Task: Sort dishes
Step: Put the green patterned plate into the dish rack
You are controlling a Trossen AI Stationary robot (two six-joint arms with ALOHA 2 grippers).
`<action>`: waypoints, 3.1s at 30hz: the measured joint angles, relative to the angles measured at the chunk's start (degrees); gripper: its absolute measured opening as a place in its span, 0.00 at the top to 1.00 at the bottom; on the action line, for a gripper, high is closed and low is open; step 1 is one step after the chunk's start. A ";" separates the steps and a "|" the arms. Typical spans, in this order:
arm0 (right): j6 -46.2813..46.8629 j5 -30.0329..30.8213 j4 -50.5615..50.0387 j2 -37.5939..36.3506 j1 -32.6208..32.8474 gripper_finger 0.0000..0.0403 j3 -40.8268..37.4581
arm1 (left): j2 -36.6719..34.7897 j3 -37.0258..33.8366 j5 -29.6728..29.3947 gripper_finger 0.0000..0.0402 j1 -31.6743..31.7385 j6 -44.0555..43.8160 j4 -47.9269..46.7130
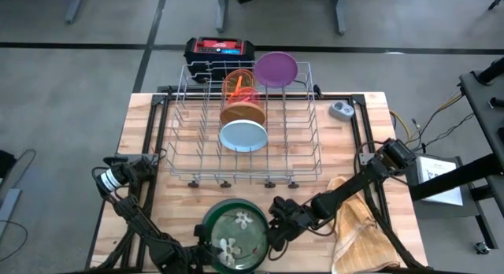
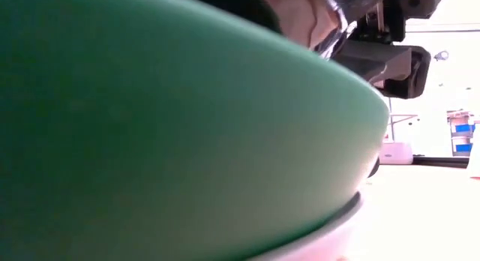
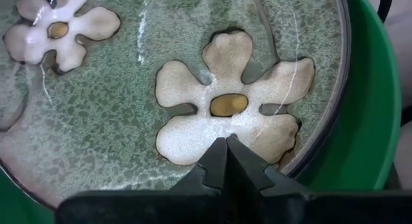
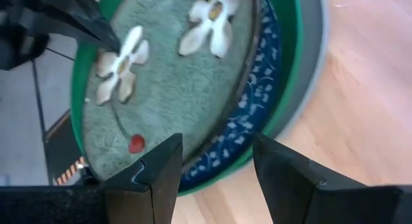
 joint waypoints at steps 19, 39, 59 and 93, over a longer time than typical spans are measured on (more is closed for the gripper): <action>-1.04 -6.47 14.97 7.08 -2.58 0.55 0.02 | 0.34 -1.33 -4.16 1.00 -0.02 0.73 1.40; -8.12 -4.49 14.10 5.06 -4.30 0.92 0.15 | 0.54 2.63 -5.73 1.00 -0.19 4.90 -1.19; -21.47 1.68 3.28 -7.30 -4.19 0.96 1.99 | 0.57 25.49 -11.01 1.00 -6.13 4.87 -30.38; -84.19 3.72 -4.39 -7.38 -38.89 0.97 40.57 | -0.89 35.33 -33.97 1.00 -15.66 2.78 -65.05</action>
